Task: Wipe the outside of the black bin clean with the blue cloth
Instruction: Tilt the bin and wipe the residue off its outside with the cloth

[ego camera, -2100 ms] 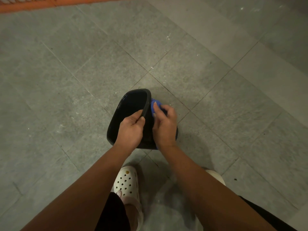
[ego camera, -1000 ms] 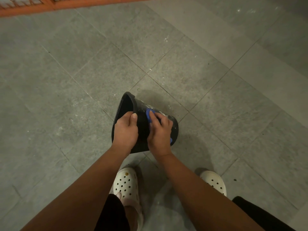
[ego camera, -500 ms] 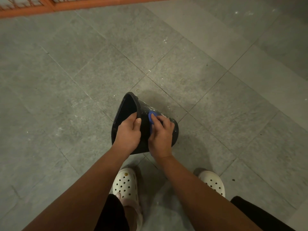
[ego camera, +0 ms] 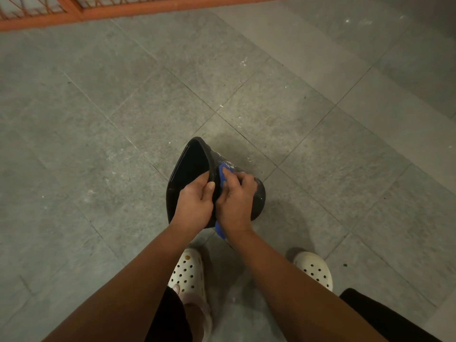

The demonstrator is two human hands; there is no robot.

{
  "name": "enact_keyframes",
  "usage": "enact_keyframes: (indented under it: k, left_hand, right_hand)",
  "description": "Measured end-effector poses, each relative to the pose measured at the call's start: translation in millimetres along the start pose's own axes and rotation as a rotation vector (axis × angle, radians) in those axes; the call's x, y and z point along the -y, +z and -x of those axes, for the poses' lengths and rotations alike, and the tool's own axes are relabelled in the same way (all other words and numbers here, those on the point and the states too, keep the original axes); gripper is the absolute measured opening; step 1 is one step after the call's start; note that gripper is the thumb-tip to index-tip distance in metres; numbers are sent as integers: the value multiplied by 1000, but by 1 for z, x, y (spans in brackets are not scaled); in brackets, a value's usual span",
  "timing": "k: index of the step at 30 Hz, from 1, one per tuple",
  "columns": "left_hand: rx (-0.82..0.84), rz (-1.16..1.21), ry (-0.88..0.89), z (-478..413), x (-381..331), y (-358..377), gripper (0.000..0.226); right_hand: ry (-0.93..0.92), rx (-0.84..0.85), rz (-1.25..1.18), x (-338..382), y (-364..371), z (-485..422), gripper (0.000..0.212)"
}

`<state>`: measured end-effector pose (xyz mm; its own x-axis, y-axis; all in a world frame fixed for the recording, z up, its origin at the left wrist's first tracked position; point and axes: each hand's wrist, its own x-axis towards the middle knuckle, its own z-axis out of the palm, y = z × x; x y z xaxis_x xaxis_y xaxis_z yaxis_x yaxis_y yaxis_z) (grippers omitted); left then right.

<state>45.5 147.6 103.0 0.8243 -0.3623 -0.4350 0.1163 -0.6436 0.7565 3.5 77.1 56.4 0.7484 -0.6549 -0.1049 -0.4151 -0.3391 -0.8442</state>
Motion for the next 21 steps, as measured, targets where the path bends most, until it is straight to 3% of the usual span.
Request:
enact_keyframes:
  k: [4, 9, 14, 21]
  left_hand:
    - [-4, 22, -11, -2, 2, -3, 33]
    - [-12, 46, -48, -5, 6, -4, 30]
    - [12, 118, -37, -10, 6, -10, 32]
    - [-22, 58, -73, -10, 7, -3, 26]
  right_hand:
    - [-142, 70, 63, -2, -4, -9, 37]
    - [-101, 57, 80, -18, -12, 1, 44]
    - [-233, 40, 35, -7, -3, -2, 40]
    - [-31, 32, 86, -31, -10, 0, 40]
